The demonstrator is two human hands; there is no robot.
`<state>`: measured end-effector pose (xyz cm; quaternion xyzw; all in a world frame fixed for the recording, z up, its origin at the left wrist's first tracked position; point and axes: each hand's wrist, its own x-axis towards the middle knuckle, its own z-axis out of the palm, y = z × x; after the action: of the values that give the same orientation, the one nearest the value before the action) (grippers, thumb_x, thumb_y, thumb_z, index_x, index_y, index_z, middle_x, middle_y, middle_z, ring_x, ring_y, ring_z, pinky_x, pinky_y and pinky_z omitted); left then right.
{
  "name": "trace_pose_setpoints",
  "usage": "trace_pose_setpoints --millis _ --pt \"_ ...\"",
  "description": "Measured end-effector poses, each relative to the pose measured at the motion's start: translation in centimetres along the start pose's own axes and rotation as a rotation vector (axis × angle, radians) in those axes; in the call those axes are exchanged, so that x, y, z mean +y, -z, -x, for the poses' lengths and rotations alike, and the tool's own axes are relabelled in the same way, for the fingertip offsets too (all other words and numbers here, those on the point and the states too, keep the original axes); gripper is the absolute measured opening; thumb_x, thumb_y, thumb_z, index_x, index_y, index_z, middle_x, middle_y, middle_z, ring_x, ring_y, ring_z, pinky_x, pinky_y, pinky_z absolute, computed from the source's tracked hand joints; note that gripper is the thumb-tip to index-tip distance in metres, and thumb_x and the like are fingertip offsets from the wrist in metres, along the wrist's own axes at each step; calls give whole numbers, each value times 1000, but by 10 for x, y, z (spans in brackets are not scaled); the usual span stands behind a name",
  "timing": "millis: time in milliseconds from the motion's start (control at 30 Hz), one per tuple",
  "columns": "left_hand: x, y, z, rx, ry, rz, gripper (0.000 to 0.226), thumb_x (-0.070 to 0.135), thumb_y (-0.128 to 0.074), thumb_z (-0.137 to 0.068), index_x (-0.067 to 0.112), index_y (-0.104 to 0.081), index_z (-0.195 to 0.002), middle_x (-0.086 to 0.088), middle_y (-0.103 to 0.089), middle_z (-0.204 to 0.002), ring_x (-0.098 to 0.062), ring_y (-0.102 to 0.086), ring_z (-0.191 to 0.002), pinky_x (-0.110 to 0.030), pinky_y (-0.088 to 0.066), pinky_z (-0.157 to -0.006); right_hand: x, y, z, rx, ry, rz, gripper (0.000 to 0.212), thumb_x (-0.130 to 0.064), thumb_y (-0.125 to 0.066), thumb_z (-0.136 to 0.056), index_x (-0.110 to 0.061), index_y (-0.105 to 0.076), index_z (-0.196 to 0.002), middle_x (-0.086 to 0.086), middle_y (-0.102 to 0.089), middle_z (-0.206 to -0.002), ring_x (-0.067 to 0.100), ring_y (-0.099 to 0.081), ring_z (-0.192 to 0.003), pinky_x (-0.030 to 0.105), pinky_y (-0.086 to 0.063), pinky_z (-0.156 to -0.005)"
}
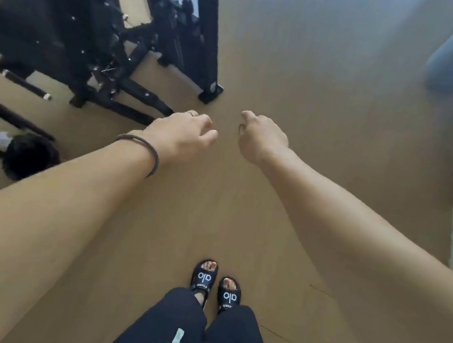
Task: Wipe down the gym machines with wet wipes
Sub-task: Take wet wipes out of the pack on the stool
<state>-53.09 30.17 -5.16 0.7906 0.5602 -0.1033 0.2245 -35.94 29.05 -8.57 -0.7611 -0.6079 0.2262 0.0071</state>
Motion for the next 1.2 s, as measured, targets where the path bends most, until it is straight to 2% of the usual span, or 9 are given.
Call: trace_pose_setpoints --millis 133,233,367,467,567,667,900,1067,1200 --pt "-78 -2 48 113 223 122 48 51 -34 -104 28 -43 -145 0 -48 -147 -23 -49 -133 -48 -44 -106 -92 -29 -11 -50 261 62 20 -18 -40 -100 -21 -52 -116 9 -59 -113 34 -57 -103 37 -38 -75" --pt "-134 -7 85 173 374 165 47 50 -34 -105 27 -43 -145 -1 -47 -147 -24 -50 -131 -47 -45 -104 -158 -57 -7 -65 438 71 22 -22 -40 -103 -19 -55 -118 7 -61 -112 32 -56 -93 39 -45 -75" --pt "-208 -14 127 219 515 254 48 54 -35 -102 29 -45 -142 -1 -49 -140 -25 -54 -122 -48 -46 -103 -238 -90 8 -105 569 108 30 -17 -41 -101 -21 -56 -126 7 -60 -118 32 -59 -101 37 -45 -74" --pt "-272 -19 154 255 582 305 48 54 -37 -100 29 -47 -139 -2 -50 -136 -25 -54 -119 -49 -46 -103 -302 -116 17 -127 662 155 21 -13 -43 -98 -17 -56 -113 8 -59 -110 32 -58 -94 35 -41 -67" --pt "-337 -20 176 274 635 348 48 55 -38 -100 29 -47 -140 -2 -50 -137 -26 -53 -120 -49 -46 -103 -370 -144 22 -141 718 194 9 -9 -43 -95 -14 -49 -95 8 -59 -100 32 -54 -82 32 -31 -54" --pt "-404 -17 193 279 644 346 47 51 -38 -102 26 -48 -141 -3 -51 -137 -27 -52 -123 -49 -46 -103 -441 -172 24 -155 738 208 9 -9 -43 -94 -15 -49 -92 7 -58 -95 30 -53 -78 31 -28 -51" --pt "-546 -6 216 253 668 383 47 49 -37 -102 22 -52 -138 -5 -53 -132 -28 -51 -123 -48 -46 -103 -581 -223 26 -197 766 215 11 -19 -40 -102 -19 -48 -94 4 -52 -98 28 -53 -88 39 -40 -71" --pt "-628 13 204 241 672 398 47 50 -36 -101 25 -52 -137 -3 -54 -136 -27 -50 -126 -48 -45 -104 -655 -250 -1 -203 759 212 8 -18 -44 -100 -19 -51 -96 3 -49 -101 27 -52 -91 39 -42 -76" --pt "-689 33 183 222 661 376 46 46 -37 -103 23 -51 -141 -5 -53 -140 -26 -48 -130 -46 -43 -106 -714 -274 -41 -215 767 204 19 -19 -45 -101 -15 -60 -111 6 -57 -109 29 -57 -98 39 -44 -75"
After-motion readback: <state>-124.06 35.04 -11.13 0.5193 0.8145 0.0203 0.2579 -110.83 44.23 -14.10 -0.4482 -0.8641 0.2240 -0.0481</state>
